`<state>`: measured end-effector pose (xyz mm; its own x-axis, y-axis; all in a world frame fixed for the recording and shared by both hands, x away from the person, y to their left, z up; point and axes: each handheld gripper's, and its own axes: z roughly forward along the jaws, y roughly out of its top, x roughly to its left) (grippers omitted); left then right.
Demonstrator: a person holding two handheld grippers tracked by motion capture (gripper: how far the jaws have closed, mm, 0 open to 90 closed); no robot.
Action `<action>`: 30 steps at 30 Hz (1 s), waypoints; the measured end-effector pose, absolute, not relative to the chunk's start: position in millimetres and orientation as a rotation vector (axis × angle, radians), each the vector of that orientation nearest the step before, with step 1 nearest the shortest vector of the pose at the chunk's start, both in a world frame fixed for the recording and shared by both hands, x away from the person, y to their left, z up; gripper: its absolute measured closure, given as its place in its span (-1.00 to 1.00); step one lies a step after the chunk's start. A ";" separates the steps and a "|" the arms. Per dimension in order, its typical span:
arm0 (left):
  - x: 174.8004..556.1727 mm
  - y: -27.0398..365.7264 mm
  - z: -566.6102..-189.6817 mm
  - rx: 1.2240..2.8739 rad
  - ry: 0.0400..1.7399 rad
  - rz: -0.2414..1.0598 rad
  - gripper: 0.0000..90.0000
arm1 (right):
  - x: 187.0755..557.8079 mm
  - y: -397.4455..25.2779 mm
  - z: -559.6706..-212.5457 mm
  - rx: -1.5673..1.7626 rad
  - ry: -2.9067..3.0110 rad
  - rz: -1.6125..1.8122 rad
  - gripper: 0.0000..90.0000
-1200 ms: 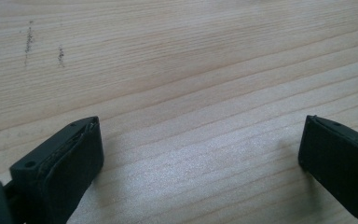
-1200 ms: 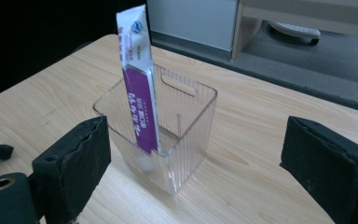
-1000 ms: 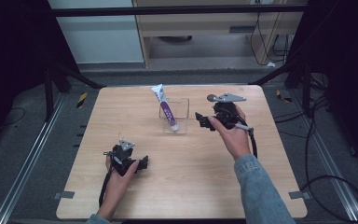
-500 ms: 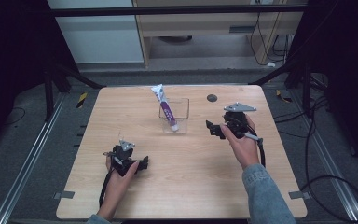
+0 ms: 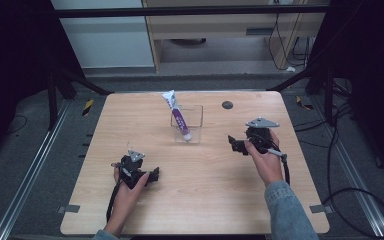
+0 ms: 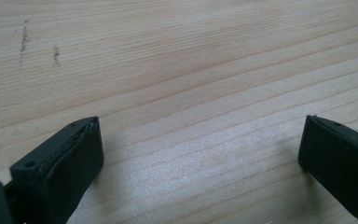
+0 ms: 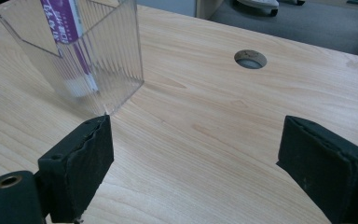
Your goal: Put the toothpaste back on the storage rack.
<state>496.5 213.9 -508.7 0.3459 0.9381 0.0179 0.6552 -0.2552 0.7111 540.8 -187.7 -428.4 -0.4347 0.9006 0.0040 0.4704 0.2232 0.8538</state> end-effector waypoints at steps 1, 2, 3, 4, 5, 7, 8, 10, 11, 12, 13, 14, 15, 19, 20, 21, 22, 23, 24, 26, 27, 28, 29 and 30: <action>496.5 213.9 -508.7 2.003 1.385 0.599 -1.00 | 540.8 -188.8 -430.5 1.261 2.000 1.120 -0.77; 496.5 213.9 -508.7 2.003 1.385 0.599 -1.00 | 540.9 -190.0 -432.7 1.259 2.003 1.112 -0.78; 496.5 213.9 -508.7 2.003 1.385 0.599 -1.00 | 541.1 -191.1 -435.2 1.256 2.008 1.104 -0.78; 496.5 213.8 -508.7 2.003 1.386 0.599 -1.00 | 541.2 -192.0 -437.6 1.258 2.013 1.095 -0.79; 496.5 213.8 -508.7 2.003 1.385 0.599 -1.00 | 541.0 -192.7 -440.1 1.262 2.015 1.088 -0.79; 496.5 213.8 -508.7 2.003 1.385 0.599 -1.00 | 541.0 -194.2 -444.6 1.259 2.021 1.073 -0.79; 496.5 213.9 -508.7 2.003 1.385 0.599 -1.00 | 541.2 -195.2 -447.0 1.253 2.024 1.063 -0.79; 496.5 213.9 -508.7 2.003 1.385 0.599 -1.00 | 541.4 -197.6 -452.3 1.254 2.031 1.052 -0.79; 496.5 213.9 -508.7 2.004 1.385 0.599 -1.00 | 541.6 -198.6 -454.6 1.252 2.034 1.041 -0.79; 496.5 213.9 -508.7 2.004 1.385 0.599 -1.00 | 541.5 -199.5 -456.7 1.260 2.032 1.038 -0.79; 496.5 213.9 -508.7 2.003 1.385 0.599 -1.00 | 541.8 -200.7 -458.7 1.265 2.032 1.037 -0.79; 496.5 213.9 -508.7 2.003 1.385 0.599 -1.00 | 542.4 -202.2 -460.8 1.267 2.033 1.033 -0.79; 496.5 213.9 -508.7 2.004 1.385 0.599 -1.00 | 542.9 -203.2 -462.4 1.268 2.033 1.035 -0.79; 496.5 213.9 -508.7 2.004 1.385 0.599 -1.00 | 545.1 -210.3 -471.8 1.304 2.030 1.029 -0.79; 496.5 213.9 -508.7 2.004 1.385 0.599 -1.00 | 545.5 -211.5 -473.5 1.314 2.028 1.030 -0.79; 496.5 213.9 -508.7 2.004 1.385 0.599 -1.00 | 546.3 -213.5 -475.7 1.323 2.027 1.034 -0.79; 496.5 213.9 -508.7 2.004 1.385 0.599 -1.00 | 546.9 -215.3 -477.6 1.337 2.023 1.032 -0.79; 496.5 214.0 -508.7 2.005 1.384 0.599 -1.00 | 547.5 -217.0 -479.0 1.337 2.020 1.029 -0.79; 496.5 213.9 -508.7 2.004 1.385 0.599 -1.00 | 547.9 -219.0 -481.1 1.356 2.013 1.030 -0.78; 496.5 213.9 -508.7 2.004 1.385 0.599 -1.00 | 548.7 -222.1 -484.6 1.369 2.003 1.026 -0.79; 496.5 213.9 -508.7 2.004 1.385 0.599 -1.00 | 548.8 -223.5 -486.3 1.378 2.000 1.029 -0.79; 496.5 213.9 -508.7 2.004 1.384 0.599 -1.00 | 548.7 -224.8 -487.9 1.384 1.996 1.025 -0.79; 496.5 213.9 -508.7 2.004 1.384 0.600 -1.00 | 548.8 -226.0 -489.7 1.386 1.992 1.023 -0.79; 496.5 214.0 -508.6 2.005 1.384 0.599 -1.00 | 548.4 -226.7 -491.1 1.396 1.988 1.022 -0.78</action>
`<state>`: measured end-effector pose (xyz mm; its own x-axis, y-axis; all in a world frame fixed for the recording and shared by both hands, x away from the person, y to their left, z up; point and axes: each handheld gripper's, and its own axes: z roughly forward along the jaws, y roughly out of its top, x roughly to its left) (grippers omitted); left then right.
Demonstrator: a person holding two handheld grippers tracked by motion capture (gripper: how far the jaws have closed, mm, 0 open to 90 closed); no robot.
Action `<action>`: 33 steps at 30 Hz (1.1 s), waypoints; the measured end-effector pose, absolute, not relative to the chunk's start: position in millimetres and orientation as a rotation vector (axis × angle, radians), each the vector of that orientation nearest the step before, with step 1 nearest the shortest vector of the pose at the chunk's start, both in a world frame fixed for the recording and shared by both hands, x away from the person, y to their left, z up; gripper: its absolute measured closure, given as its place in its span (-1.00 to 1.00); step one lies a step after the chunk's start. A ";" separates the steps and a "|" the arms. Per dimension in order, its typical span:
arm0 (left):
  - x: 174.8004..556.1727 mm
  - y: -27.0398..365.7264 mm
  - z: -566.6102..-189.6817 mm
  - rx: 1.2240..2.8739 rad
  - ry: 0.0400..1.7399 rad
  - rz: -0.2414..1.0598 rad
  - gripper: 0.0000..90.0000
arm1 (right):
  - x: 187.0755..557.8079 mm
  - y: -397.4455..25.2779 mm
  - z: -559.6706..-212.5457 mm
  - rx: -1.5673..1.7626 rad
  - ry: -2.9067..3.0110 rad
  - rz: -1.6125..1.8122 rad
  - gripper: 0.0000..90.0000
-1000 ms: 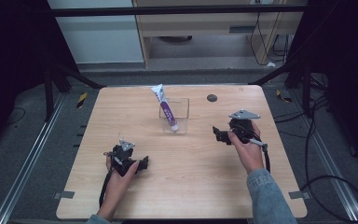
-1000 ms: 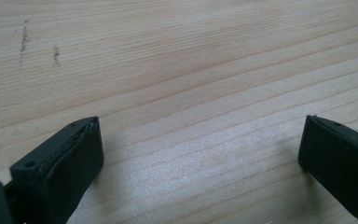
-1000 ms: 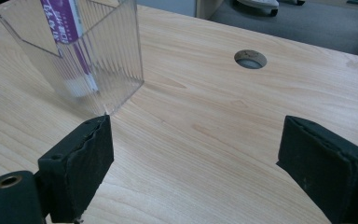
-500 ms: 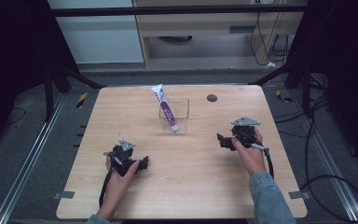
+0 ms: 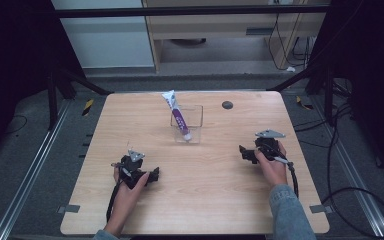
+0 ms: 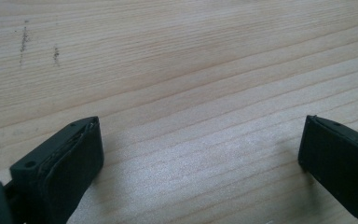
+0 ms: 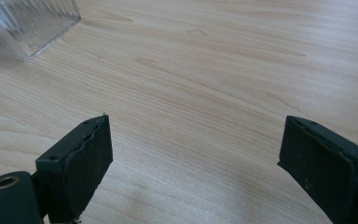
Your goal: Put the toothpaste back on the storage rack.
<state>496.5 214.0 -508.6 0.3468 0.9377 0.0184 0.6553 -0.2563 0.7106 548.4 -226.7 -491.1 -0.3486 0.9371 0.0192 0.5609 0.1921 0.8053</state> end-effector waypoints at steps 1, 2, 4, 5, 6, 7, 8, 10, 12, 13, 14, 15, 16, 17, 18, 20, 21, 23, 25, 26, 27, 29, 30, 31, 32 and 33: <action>496.5 213.9 -508.6 2.004 1.384 0.599 -1.00 | 548.0 -227.4 -492.4 1.401 1.985 1.023 -0.78; 496.5 213.9 -508.7 2.004 1.384 0.599 -1.00 | 547.8 -228.1 -493.7 1.402 1.982 1.024 -0.78; 496.5 214.0 -508.6 2.004 1.385 0.600 -1.00 | 547.8 -228.9 -495.9 1.405 1.986 1.015 -0.78; 496.5 214.0 -508.6 2.004 1.385 0.600 -1.00 | 548.0 -229.1 -496.6 1.405 1.986 1.013 -0.78; 496.5 214.0 -508.6 2.005 1.385 0.600 -1.00 | 548.3 -229.5 -497.0 1.406 1.981 1.014 -0.78; 496.5 214.0 -508.6 2.005 1.385 0.600 -1.00 | 548.5 -229.8 -497.1 1.414 1.975 1.017 -0.78; 496.5 213.9 -508.6 2.004 1.385 0.600 -1.00 | 549.0 -230.3 -497.5 1.413 1.971 1.015 -0.78; 496.5 214.0 -508.6 2.004 1.385 0.600 -1.00 | 549.5 -230.3 -498.5 1.423 1.964 1.014 -0.78; 496.5 214.0 -508.6 2.005 1.385 0.600 -1.00 | 550.4 -230.6 -499.9 1.423 1.963 1.008 -0.78; 496.5 213.9 -508.7 2.004 1.385 0.600 -1.00 | 550.6 -230.3 -500.6 1.433 1.959 1.007 -0.78; 496.5 214.0 -508.6 2.004 1.385 0.600 -1.00 | 551.2 -230.5 -501.4 1.429 1.957 1.004 -0.78; 496.5 213.9 -508.6 2.004 1.385 0.600 -1.00 | 551.6 -230.4 -502.3 1.432 1.958 1.003 -0.78; 496.5 213.9 -508.7 2.004 1.385 0.600 -1.00 | 551.8 -229.9 -502.9 1.439 1.957 1.004 -0.78; 496.5 214.0 -508.6 2.004 1.384 0.600 -1.00 | 552.3 -229.8 -503.8 1.438 1.958 1.000 -0.78; 496.5 213.9 -508.7 2.004 1.385 0.600 -1.00 | 552.8 -229.7 -504.7 1.435 1.963 0.996 -0.78; 496.5 214.0 -508.6 2.004 1.385 0.600 -1.00 | 553.3 -229.2 -505.9 1.444 1.964 0.994 -0.78; 496.5 214.0 -508.6 2.005 1.385 0.600 -1.00 | 553.8 -229.2 -506.9 1.445 1.963 0.990 -0.78; 496.5 213.9 -508.6 2.004 1.385 0.600 -1.00 | 554.5 -229.2 -508.4 1.449 1.968 0.979 -0.78; 496.5 214.0 -508.6 2.004 1.385 0.600 -1.00 | 555.2 -228.9 -508.4 1.452 1.967 0.976 -0.78; 496.5 213.9 -508.7 2.004 1.385 0.600 -1.00 | 555.4 -228.9 -508.4 1.453 1.961 0.976 -0.78; 496.5 213.9 -508.7 2.004 1.385 0.600 -1.00 | 555.8 -229.1 -508.5 1.451 1.965 0.969 -0.77; 496.5 213.9 -508.6 2.004 1.385 0.600 -1.00 | 556.6 -228.7 -509.1 1.464 1.974 0.947 -0.77; 496.5 213.9 -508.7 2.004 1.385 0.600 -1.00 | 557.3 -228.9 -509.8 1.472 1.990 0.927 -0.77; 496.5 214.0 -508.6 2.005 1.385 0.600 -1.00 | 558.0 -229.0 -510.8 1.480 2.016 0.903 -0.81; 496.5 213.9 -508.7 2.004 1.385 0.600 -1.00 | 558.3 -228.9 -511.0 1.472 2.023 0.885 -0.83; 496.5 213.9 -508.7 2.004 1.385 0.600 -1.00 | 558.2 -228.7 -510.9 1.479 2.021 0.886 -0.84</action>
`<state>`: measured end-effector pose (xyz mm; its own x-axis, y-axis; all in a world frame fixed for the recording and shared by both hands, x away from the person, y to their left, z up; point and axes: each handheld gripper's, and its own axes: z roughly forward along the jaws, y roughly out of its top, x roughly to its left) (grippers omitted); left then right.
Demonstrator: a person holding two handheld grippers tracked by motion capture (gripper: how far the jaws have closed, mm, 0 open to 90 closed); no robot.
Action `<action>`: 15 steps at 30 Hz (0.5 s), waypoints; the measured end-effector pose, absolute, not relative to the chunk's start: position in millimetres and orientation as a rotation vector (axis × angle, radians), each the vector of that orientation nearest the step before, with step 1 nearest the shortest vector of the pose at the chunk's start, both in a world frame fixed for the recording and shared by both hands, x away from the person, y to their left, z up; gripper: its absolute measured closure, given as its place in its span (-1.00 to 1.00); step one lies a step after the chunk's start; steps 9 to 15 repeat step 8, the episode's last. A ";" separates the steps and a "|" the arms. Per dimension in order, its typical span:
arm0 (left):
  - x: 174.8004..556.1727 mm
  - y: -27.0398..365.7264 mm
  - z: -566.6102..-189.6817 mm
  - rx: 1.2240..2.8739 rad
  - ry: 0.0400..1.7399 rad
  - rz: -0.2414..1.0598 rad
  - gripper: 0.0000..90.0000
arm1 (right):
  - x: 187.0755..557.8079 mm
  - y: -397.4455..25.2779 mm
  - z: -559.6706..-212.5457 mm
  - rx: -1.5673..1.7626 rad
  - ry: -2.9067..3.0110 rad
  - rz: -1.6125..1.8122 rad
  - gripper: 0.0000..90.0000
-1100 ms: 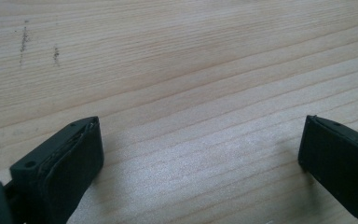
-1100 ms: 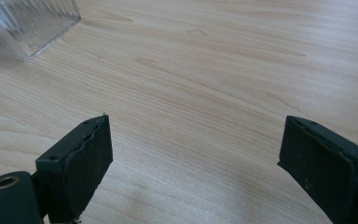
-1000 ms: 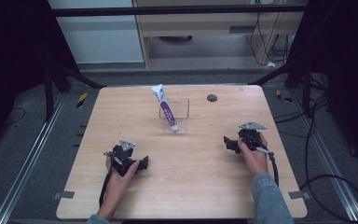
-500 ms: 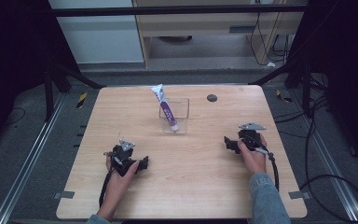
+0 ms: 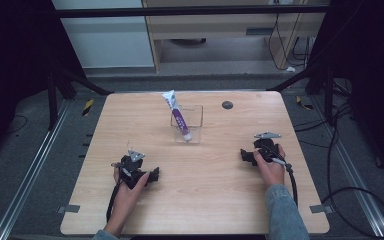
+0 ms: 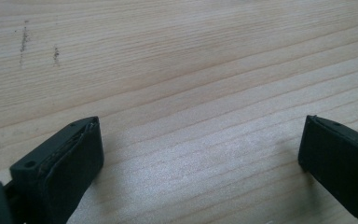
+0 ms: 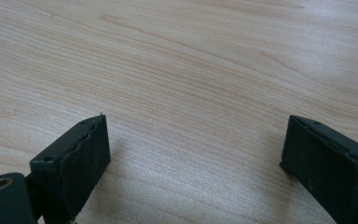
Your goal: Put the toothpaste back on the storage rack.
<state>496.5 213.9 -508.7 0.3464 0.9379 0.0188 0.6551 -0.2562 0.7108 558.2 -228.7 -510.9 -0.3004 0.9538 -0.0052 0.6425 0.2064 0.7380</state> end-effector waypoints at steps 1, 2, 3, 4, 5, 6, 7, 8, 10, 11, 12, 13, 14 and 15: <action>496.5 213.9 -508.7 2.005 1.384 0.600 -1.00 | 558.2 -228.6 -510.9 1.481 2.019 0.883 -0.85; 496.5 213.9 -508.7 2.004 1.385 0.600 -1.00 | 558.1 -228.5 -511.0 1.485 2.015 0.882 -0.86; 496.4 213.9 -508.7 2.003 1.385 0.600 -1.00 | 557.9 -228.4 -511.1 1.495 2.010 0.875 -0.91; 496.3 213.8 -508.7 2.004 1.384 0.599 -1.00 | 557.7 -228.1 -511.4 1.517 2.003 0.864 -0.97; 496.3 213.7 -508.7 2.005 1.383 0.599 -1.00 | 557.6 -228.3 -511.5 1.533 1.998 0.855 -0.99; 496.2 213.6 -508.7 2.005 1.384 0.599 -1.00 | 557.7 -228.2 -511.5 1.533 1.996 0.850 -0.99; 496.3 213.6 -508.7 2.004 1.384 0.599 -1.00 | 557.7 -228.2 -511.6 1.534 1.996 0.851 -0.99; 496.3 213.6 -508.7 2.004 1.384 0.599 -1.00 | 557.5 -227.9 -511.5 1.538 1.993 0.851 -0.99; 496.3 213.6 -508.7 2.004 1.384 0.599 -1.00 | 557.5 -227.9 -511.5 1.538 1.993 0.851 -0.99; 496.3 213.6 -508.7 2.004 1.384 0.599 -1.00 | 557.5 -227.9 -511.5 1.538 1.993 0.851 -0.99; 496.3 213.6 -508.7 2.004 1.384 0.599 -1.00 | 557.5 -227.9 -511.5 1.538 1.993 0.851 -0.99; 496.3 213.6 -508.7 2.004 1.384 0.599 -1.00 | 557.5 -227.9 -511.5 1.538 1.993 0.851 -0.99; 496.3 213.6 -508.7 2.004 1.384 0.599 -1.00 | 557.5 -227.9 -511.5 1.538 1.993 0.851 -0.99; 496.3 213.6 -508.7 2.004 1.384 0.599 -1.00 | 557.5 -227.9 -511.5 1.538 1.993 0.851 -0.99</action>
